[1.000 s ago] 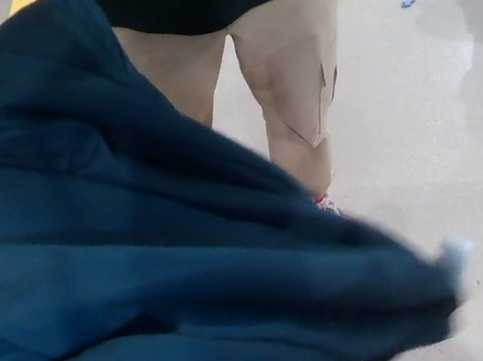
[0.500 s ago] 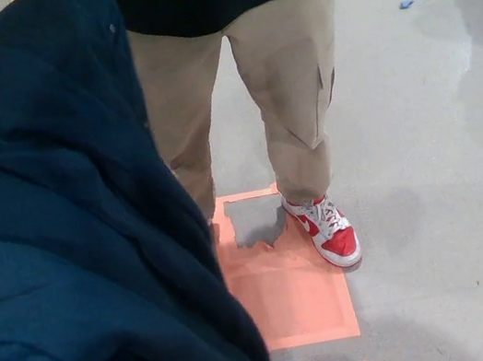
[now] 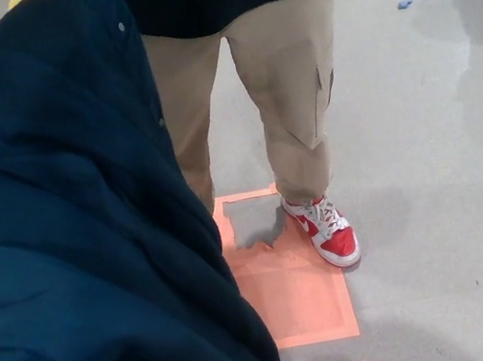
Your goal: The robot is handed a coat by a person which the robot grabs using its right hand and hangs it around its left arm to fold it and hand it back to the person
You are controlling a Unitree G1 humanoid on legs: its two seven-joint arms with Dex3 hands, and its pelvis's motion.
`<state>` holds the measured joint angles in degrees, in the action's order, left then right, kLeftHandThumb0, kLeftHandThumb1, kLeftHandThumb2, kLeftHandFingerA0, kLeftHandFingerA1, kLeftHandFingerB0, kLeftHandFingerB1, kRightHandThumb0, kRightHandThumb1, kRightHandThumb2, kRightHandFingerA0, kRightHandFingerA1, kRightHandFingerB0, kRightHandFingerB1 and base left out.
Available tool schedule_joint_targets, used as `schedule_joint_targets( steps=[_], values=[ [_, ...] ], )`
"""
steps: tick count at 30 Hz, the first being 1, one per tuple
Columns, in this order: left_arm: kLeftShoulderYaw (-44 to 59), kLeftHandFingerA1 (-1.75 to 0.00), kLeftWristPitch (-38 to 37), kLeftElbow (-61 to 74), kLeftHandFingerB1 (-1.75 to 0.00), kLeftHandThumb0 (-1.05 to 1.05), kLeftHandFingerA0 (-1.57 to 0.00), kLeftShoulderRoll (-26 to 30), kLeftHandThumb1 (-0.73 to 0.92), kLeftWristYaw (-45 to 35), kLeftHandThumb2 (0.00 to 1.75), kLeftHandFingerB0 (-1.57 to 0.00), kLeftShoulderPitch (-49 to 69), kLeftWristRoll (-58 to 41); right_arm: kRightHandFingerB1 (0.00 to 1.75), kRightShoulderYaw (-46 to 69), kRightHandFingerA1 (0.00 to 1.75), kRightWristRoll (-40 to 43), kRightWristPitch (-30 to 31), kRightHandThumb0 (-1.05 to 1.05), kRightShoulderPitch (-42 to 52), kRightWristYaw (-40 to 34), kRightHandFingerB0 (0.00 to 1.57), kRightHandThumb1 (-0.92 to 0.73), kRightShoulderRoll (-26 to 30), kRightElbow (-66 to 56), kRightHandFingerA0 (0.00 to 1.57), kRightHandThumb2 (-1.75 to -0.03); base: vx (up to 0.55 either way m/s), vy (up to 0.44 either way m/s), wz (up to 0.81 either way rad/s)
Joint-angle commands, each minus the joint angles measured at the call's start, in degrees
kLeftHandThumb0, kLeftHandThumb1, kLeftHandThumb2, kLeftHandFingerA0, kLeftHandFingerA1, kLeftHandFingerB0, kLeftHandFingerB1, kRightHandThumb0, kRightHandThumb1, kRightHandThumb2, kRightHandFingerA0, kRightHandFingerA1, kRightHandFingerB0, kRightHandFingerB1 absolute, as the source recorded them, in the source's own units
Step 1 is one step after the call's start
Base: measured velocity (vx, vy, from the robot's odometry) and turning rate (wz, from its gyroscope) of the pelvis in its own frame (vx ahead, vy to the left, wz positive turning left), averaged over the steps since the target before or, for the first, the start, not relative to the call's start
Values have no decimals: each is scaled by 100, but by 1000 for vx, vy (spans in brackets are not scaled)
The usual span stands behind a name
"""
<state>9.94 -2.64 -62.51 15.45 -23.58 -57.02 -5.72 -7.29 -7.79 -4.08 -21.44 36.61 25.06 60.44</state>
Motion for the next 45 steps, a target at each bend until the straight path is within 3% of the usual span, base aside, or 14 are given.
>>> schedule_joint_targets(
  steps=[1, 14, 15, 18, 22, 23, 27, 29, 34, 35, 40, 41, 43, 45],
  values=[
    [25, -36, 27, 842, -36, -68, -3, 78, 54, -486, 89, -3, 345, -252, 30, -275, 36, -689, 308, -68, 324, -2813, 3, -72, -615, 914, 3, -104, 0, 0, 0],
    [-52, -44, 345, 2223, -35, -71, -11, -160, 54, -477, 91, 0, 797, -362, 47, -851, 49, -1117, 243, -36, 391, -3465, 0, -50, -639, 1281, 0, -107, 0, 0, 0],
    [-44, -29, 365, 2333, -24, -67, -16, -177, 73, -474, 63, -11, 839, -369, 34, -799, 43, -1019, 286, -76, 378, -3348, 2, -68, -643, 1325, 6, -100, 0, 0, 0],
    [-50, -43, 446, 2484, -34, -70, -9, -200, 55, -503, 91, 0, 874, -374, 35, -764, 42, -950, 265, -75, 384, -3294, 2, -67, -623, 1374, 4, -99, 0, 0, 0],
    [-35, -44, 535, 2680, -34, -70, -9, -197, 54, -495, 90, 0, 956, -375, 37, -729, 43, -900, 182, -74, 387, -3283, 3, -65, -627, 1424, 5, -98, 0, 0, 0],
    [-24, -29, 532, 2678, -25, -67, -15, -198, 72, -483, 63, -10, 973, -376, 32, -787, 40, -964, 219, -79, 379, -3303, 13, -68, -610, 1445, 1, -99, 0, 0, 0],
    [-36, -43, 719, 2829, -34, -71, -9, -195, 54, -451, 91, 0, 1005, -402, 35, -710, 43, -918, 127, -75, 391, -3321, 0, -66, -617, 1475, 5, -98, 0, 0, 0],
    [-54, -43, 721, 2856, -34, -70, -9, -189, 54, -448, 91, -1, 1003, -391, 48, -726, 50, -956, 148, -36, 377, -3353, 0, -52, -612, 1491, 0, -107, 0, 0, 0],
    [-42, -30, 900, 2973, -23, -67, -16, -211, 72, -397, 63, -12, 1018, -444, 47, -724, 49, -1000, 190, -35, 376, -3372, 0, -53, -623, 1519, 0, -108, 0, 0, 0],
    [-42, -30, 874, 2933, -23, -66, -16, -214, 72, -414, 63, -11, 998, -446, 22, -636, 30, -913, 209, -71, 365, -3283, 13, -82, -623, 1528, 11, -65, 0, 0, 0],
    [-53, -30, 875, 3030, -23, -66, -16, -232, 73, -409, 63, -11, 1113, -466, 25, -594, 30, -951, 75, -67, 462, -3253, 12, -84, -600, 1518, 12, -64, 0, 0, 0],
    [-53, -30, 871, 3042, -24, -65, -16, -239, 73, -397, 63, -12, 1107, -469, 35, -554, 39, -922, 64, -78, 455, -3227, 10, -64, -589, 1517, 0, -94, 0, 0, 0],
    [-14, -48, 804, 2849, -48, -36, 0, -213, 47, -377, 101, 0, 868, -483, 33, -544, 38, -950, 129, -85, 250, -3203, 10, -69, -577, 1521, 0, -95, 0, 0, 0],
    [-14, -47, 891, 2938, -48, -36, 0, -233, 45, -337, 100, 0, 930, -503, 30, -647, 33, -1072, 137, -75, 299, -3248, 11, -68, -558, 1523, 0, -100, 0, 0, 0]
  ],
)
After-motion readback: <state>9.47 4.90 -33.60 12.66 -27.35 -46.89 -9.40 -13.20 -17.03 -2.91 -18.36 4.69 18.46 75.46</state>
